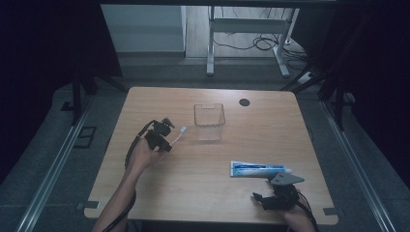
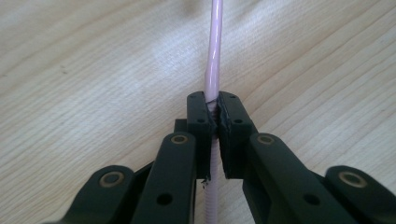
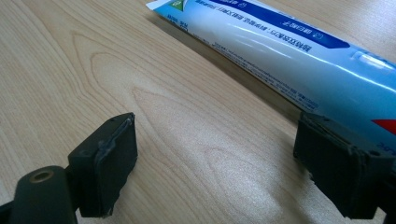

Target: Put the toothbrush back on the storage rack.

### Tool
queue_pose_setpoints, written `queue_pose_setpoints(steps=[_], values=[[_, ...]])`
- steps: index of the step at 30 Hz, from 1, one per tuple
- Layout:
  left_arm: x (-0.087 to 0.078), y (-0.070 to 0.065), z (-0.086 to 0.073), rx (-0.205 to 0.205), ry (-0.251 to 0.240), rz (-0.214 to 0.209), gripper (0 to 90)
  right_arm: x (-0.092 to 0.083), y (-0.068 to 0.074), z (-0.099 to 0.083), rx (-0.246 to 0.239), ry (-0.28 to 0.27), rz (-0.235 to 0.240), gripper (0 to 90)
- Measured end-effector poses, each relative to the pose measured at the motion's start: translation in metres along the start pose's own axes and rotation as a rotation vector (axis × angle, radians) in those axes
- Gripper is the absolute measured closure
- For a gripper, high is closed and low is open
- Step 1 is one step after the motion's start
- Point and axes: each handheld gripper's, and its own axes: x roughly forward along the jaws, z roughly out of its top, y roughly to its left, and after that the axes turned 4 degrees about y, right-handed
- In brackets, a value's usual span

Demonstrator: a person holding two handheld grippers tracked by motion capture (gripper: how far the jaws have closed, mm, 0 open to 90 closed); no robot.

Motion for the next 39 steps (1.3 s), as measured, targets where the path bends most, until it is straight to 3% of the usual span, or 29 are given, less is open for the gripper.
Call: queue_pose_setpoints(steps=[6, 15, 28, 39], values=[[-0.018, 0.004, -0.003, 0.011, -0.061, -0.024, 84.3, 0.0, 0.0, 0.0, 0.0, -0.001, -0.002, 13.3], [-0.039, 0.004, -0.003, 0.041, -0.157, -0.027, 84.3, 0.0, 0.0, 0.0, -0.001, -0.001, -0.002, 13.4], [-0.061, 0.001, 0.002, 0.073, -0.278, -0.047, 84.3, 0.0, 0.0, 0.0, -0.001, -0.002, -0.003, 13.4], [-0.073, -0.01, 0.013, 0.102, -0.378, -0.072, 84.2, 0.0, 0.0, 0.0, -0.001, -0.002, -0.002, 13.4]])
